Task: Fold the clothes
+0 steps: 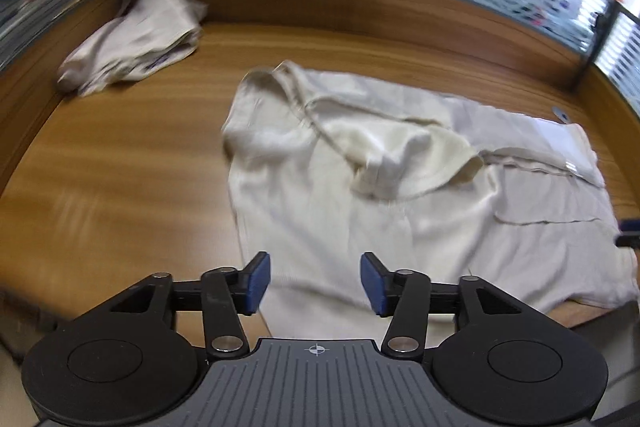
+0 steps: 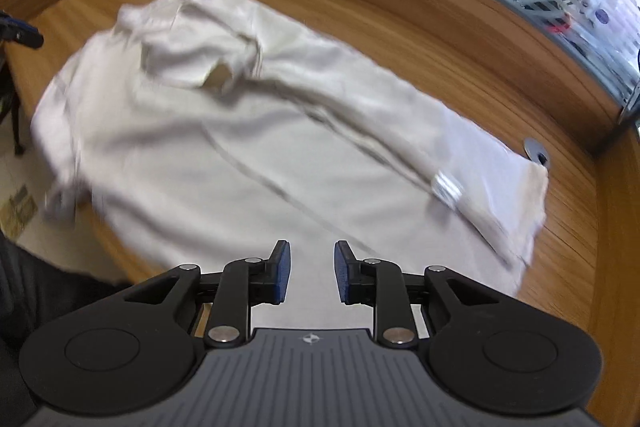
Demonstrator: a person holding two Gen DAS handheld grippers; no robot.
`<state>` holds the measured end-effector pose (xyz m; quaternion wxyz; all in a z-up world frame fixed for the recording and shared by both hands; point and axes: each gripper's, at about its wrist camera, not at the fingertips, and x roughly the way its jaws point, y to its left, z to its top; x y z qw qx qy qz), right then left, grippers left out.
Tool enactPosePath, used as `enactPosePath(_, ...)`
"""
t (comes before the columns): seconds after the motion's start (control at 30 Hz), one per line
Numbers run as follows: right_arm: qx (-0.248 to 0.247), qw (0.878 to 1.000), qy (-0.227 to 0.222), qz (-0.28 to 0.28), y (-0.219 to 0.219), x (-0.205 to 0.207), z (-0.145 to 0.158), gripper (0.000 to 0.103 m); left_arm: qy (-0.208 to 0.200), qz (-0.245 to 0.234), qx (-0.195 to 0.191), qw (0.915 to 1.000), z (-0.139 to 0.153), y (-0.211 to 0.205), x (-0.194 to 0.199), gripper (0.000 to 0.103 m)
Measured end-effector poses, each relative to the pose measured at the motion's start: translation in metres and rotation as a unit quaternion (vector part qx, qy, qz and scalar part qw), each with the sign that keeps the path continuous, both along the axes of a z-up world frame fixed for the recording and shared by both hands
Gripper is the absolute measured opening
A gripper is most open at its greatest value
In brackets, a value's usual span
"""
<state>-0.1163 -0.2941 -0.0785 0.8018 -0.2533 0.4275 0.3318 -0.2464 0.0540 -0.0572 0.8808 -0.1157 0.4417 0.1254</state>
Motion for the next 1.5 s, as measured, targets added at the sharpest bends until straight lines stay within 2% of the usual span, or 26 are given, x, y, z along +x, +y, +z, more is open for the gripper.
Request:
enactPosePath(0.13, -0.016, 1.0, 0.004, 0.022, -0.036, -0.019, -0.009, 0.028, 0.003, 0.046, -0.005, 0.9989, -0.022, -0.017, -0.023, 0.06)
enactPosePath(0.27, -0.032, 0.999, 0.006, 0.043, -0.059, -0.035, -0.02, 0.034, 0.004, 0.083, -0.022, 0.9963, -0.046, -0.021, -0.041, 0.061)
enactPosePath(0.4, -0.041, 0.998, 0.005, 0.047, -0.073, -0.049, -0.027, 0.035, 0.005, 0.119, -0.038, 0.9922, -0.071, -0.025, -0.059, 0.06)
enactPosePath(0.7, -0.084, 0.995, 0.001, 0.055, -0.079, -0.059, -0.036, 0.038, -0.002, 0.11, -0.094, 0.9894, -0.122, 0.003, -0.055, 0.059)
enactPosePath(0.93, -0.123, 0.988, -0.005, 0.096, -0.074, -0.063, -0.042, 0.038, -0.026, 0.081, -0.147, 0.9855, -0.138, -0.004, -0.055, 0.058)
enactPosePath(1.1, -0.15, 0.981, -0.001, 0.121, -0.07, -0.063, -0.053, 0.038, -0.015, 0.048, -0.141, 0.9887, -0.143, -0.015, -0.043, 0.058)
enactPosePath(1.23, -0.174, 0.977, 0.006, 0.126, -0.064, -0.061, -0.063, 0.038, -0.004, 0.033, -0.122, 0.992, -0.146, -0.015, -0.035, 0.058)
enactPosePath(1.3, -0.181, 0.975, 0.006, 0.129, -0.061, -0.061, -0.066, 0.037, 0.005, 0.035, -0.102, 0.9942, -0.148, -0.015, -0.031, 0.057)
enactPosePath(1.5, -0.188, 0.974, 0.009, 0.125, -0.058, -0.059, -0.067, 0.037, 0.003, 0.03, -0.102, 0.9943, -0.152, -0.013, -0.03, 0.056)
